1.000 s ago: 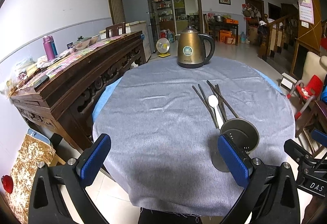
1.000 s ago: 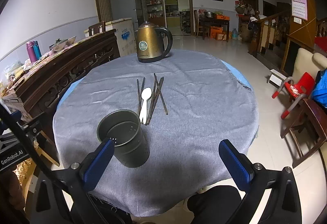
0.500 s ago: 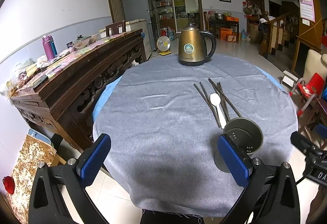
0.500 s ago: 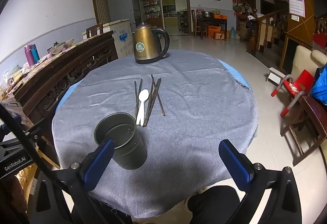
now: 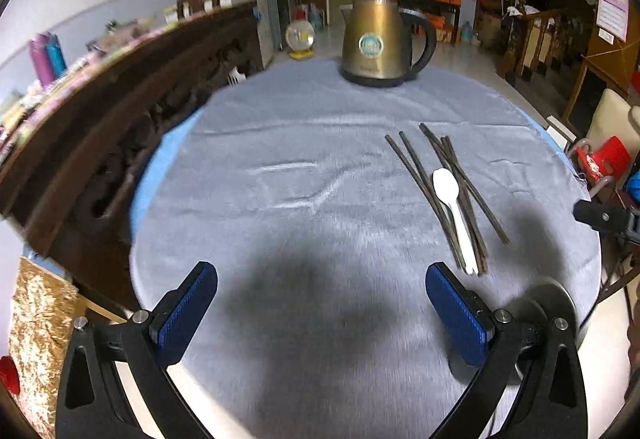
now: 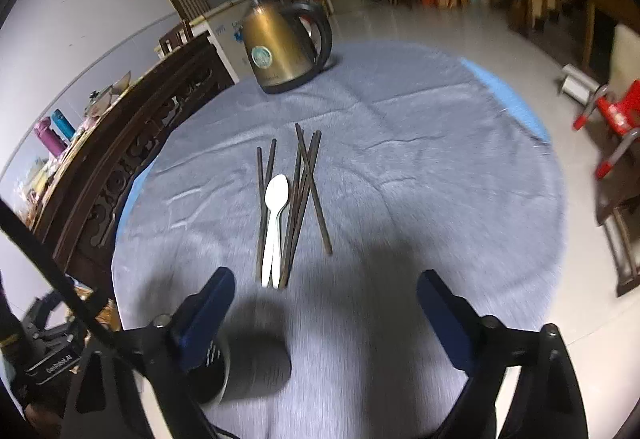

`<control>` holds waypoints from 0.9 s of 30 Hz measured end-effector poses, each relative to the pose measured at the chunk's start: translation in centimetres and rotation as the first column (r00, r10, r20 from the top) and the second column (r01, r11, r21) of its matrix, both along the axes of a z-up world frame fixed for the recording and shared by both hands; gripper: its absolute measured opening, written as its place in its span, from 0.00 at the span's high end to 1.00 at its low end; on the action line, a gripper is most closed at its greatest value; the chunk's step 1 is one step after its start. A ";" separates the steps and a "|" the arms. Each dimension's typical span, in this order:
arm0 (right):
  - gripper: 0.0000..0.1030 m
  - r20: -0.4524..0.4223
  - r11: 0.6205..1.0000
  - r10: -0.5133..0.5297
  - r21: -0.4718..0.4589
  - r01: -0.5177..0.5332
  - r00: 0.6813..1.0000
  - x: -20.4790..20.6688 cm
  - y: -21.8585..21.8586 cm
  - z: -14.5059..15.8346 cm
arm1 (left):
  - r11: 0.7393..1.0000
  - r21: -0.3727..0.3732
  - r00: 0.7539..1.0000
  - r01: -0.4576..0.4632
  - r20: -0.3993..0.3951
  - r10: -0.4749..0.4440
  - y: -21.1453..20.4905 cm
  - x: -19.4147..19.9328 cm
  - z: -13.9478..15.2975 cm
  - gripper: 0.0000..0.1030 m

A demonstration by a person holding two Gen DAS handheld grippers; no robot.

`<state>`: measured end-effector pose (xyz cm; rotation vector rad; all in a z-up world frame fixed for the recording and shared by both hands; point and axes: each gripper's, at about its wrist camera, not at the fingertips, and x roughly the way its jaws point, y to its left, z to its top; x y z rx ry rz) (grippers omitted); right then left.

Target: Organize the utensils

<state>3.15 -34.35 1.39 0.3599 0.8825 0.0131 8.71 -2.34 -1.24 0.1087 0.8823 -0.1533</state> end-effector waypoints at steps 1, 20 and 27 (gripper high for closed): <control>0.20 -0.010 1.000 0.006 0.011 -0.006 1.000 1.2 -0.3 -0.4 | 1.000 -0.006 1.000 0.007 -0.016 -0.007 -0.2 1.2 -0.4 0.00; 0.61 -0.136 0.974 0.202 0.131 -0.184 0.970 26.9 1.3 -6.2 | 0.987 -0.152 0.974 0.052 -0.210 -0.083 -4.6 17.5 -6.1 0.30; 0.77 -0.189 0.971 0.196 0.177 -0.163 0.962 30.8 1.7 -8.1 | 0.980 -0.190 0.968 0.061 -0.230 -0.105 -6.8 20.7 -7.0 0.35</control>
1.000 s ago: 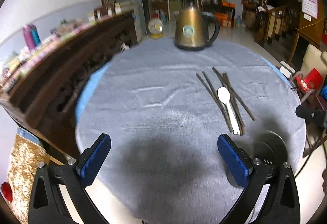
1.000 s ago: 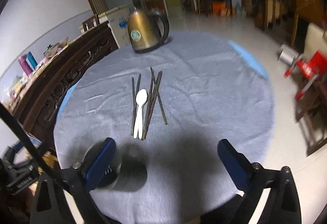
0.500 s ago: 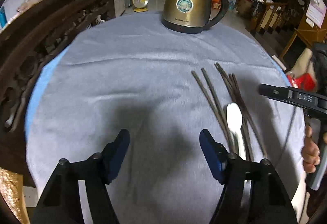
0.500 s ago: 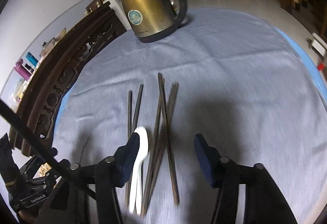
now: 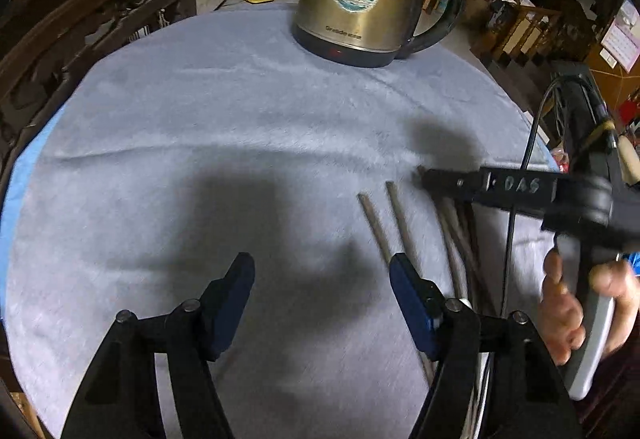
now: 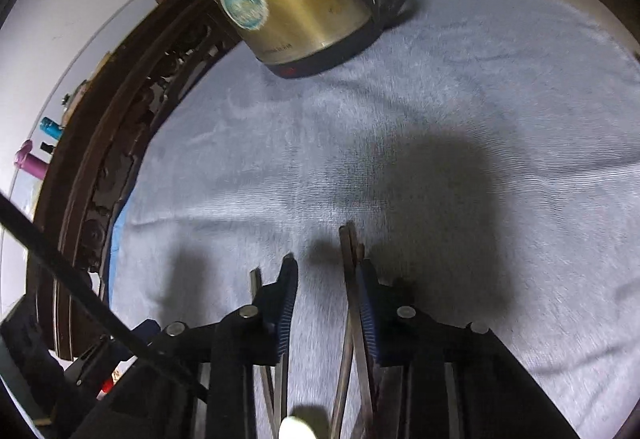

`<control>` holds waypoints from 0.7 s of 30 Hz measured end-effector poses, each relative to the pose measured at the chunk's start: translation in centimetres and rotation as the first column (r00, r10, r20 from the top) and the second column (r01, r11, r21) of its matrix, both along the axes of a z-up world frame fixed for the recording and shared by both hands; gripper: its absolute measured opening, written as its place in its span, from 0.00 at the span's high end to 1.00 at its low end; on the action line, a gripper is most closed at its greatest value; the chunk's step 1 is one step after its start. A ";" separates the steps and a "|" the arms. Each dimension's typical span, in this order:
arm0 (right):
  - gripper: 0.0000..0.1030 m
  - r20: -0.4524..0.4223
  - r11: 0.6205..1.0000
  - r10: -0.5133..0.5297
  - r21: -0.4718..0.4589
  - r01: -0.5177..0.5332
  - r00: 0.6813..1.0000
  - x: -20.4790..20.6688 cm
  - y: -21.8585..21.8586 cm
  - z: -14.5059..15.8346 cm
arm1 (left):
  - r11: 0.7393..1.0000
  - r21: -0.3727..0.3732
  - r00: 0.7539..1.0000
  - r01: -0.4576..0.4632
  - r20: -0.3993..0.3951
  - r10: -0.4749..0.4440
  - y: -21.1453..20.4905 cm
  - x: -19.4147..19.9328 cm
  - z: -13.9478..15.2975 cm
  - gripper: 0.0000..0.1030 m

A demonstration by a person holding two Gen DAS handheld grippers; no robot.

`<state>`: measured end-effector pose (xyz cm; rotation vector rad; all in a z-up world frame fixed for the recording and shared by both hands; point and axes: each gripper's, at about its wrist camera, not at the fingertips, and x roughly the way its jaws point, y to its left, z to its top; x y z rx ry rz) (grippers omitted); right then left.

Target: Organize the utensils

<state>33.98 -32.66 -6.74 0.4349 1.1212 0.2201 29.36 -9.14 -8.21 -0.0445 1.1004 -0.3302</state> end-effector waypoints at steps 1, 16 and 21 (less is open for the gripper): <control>0.89 -0.001 1.000 0.000 -0.004 0.000 1.000 0.3 0.1 -0.2 | 1.000 -0.005 1.000 0.001 -0.012 -0.001 -0.3 0.4 -0.3 0.43; 0.93 0.110 0.989 -0.077 0.136 0.061 0.991 -6.4 -5.5 2.9 | 0.998 -0.065 0.996 -0.023 -0.093 0.017 -3.6 4.1 -2.8 0.86; 0.93 0.151 0.972 -0.118 0.221 0.083 0.981 -11.3 -8.4 4.4 | 0.999 -0.040 0.998 -0.020 -0.066 0.018 -4.3 4.0 -2.8 0.93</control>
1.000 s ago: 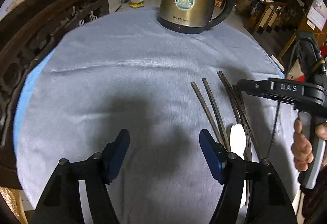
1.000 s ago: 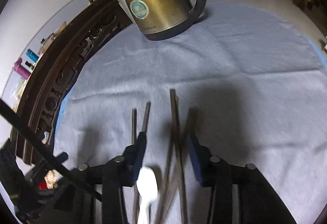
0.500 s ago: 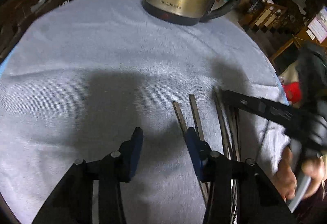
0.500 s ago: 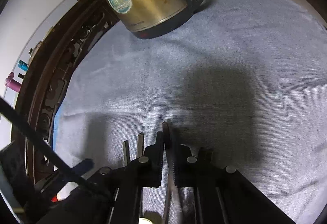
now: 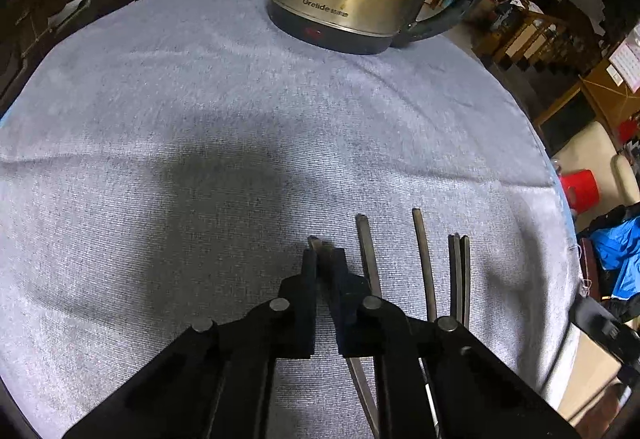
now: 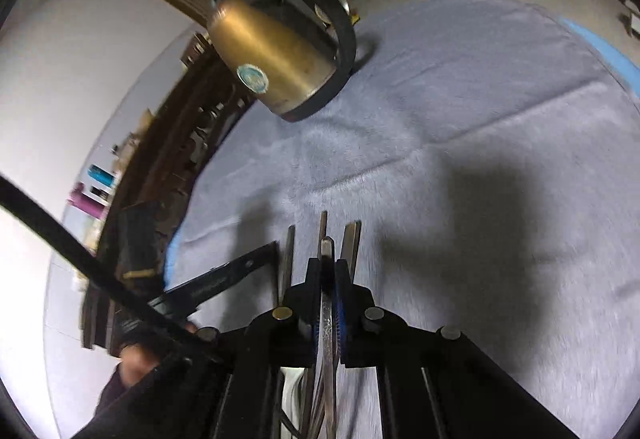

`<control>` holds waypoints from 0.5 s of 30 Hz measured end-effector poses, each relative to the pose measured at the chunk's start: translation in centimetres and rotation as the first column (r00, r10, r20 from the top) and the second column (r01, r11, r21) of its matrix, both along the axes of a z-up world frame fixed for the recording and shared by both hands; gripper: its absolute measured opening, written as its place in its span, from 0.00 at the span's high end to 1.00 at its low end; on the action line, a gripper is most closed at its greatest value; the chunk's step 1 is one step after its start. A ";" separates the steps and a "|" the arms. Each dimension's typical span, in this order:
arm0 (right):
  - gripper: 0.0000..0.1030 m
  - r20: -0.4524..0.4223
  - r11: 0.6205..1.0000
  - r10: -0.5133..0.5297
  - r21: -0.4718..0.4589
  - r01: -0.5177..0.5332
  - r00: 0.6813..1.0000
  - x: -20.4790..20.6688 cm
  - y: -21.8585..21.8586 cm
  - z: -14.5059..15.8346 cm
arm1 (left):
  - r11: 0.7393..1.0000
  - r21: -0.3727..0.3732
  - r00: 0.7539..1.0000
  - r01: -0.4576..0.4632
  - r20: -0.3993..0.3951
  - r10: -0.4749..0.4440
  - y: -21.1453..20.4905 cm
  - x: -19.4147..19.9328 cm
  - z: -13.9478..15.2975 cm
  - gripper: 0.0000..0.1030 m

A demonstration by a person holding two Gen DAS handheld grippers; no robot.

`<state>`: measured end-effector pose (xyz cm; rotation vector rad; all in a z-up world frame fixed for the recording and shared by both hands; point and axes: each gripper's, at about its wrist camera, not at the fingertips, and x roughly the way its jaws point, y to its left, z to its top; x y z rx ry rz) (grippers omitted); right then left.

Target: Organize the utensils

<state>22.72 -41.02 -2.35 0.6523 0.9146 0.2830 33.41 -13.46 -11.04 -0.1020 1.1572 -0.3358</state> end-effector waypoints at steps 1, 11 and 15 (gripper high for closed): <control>0.93 0.005 1.000 -0.003 0.012 0.003 1.000 -0.7 -0.4 0.1 | 1.000 0.008 1.000 0.004 0.006 -0.004 -0.1 -0.1 0.0 0.93; 0.93 0.037 0.997 -0.026 0.076 0.023 0.999 -5.9 -1.9 1.3 | 0.999 0.022 0.992 0.024 0.125 -0.026 2.4 -4.6 3.4 0.94; 0.93 0.074 0.996 -0.028 0.084 0.022 0.997 -7.9 -2.0 2.6 | 0.999 0.006 0.981 0.041 0.190 -0.042 3.6 -7.3 6.3 1.00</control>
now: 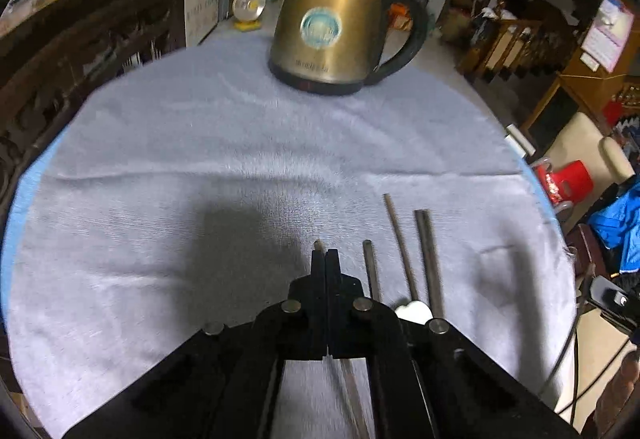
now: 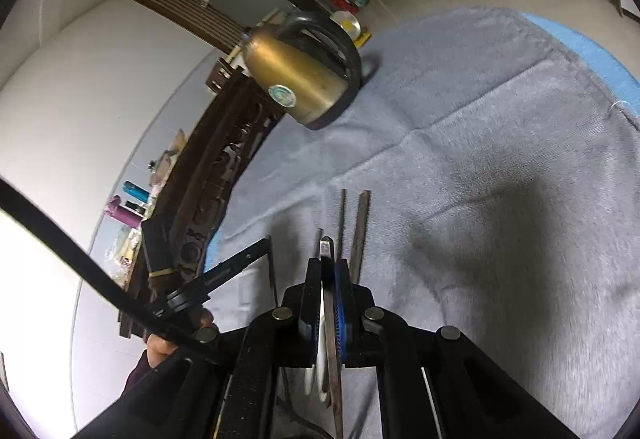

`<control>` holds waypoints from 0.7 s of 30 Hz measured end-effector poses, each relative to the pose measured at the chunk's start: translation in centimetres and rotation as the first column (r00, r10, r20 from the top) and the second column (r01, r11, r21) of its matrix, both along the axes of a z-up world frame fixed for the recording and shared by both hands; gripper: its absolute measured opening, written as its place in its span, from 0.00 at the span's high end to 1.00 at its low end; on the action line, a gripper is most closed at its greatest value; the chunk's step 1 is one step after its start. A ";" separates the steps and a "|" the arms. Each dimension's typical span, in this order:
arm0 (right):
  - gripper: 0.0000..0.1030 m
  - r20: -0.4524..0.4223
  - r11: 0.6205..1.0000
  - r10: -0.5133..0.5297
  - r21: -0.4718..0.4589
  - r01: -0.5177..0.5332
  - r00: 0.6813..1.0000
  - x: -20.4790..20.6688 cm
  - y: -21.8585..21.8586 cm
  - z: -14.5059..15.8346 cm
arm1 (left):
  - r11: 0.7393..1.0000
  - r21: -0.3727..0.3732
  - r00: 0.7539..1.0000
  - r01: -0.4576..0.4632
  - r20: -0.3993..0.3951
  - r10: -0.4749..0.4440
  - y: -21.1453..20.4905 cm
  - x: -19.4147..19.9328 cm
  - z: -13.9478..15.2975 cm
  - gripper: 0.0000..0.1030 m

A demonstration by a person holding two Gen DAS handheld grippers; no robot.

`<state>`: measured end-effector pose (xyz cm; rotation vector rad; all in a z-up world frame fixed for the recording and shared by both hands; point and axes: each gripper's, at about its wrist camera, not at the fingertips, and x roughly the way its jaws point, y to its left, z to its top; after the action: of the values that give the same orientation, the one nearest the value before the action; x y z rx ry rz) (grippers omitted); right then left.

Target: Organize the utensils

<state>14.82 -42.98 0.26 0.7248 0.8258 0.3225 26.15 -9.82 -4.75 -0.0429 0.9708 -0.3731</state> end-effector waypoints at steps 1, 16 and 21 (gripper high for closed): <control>0.93 0.009 1.000 0.000 0.002 0.000 1.000 -0.4 0.1 0.3 | 1.000 -0.002 1.000 0.003 0.013 -0.003 0.3 -0.5 0.6 1.00; 0.93 0.090 0.998 -0.064 -0.019 0.066 0.994 -6.5 -0.8 3.2 | 0.996 0.042 0.975 -0.083 -0.203 0.090 0.3 2.2 -3.9 0.53; 0.93 0.078 0.998 -0.064 -0.006 0.065 0.995 -6.4 -1.7 2.6 | 0.988 0.111 0.968 -0.108 -0.214 0.130 -1.4 4.1 -5.9 0.60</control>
<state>8.43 -44.73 2.90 0.7249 0.7278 0.2874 30.25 -11.25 -10.66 -0.0540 1.1997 -0.2119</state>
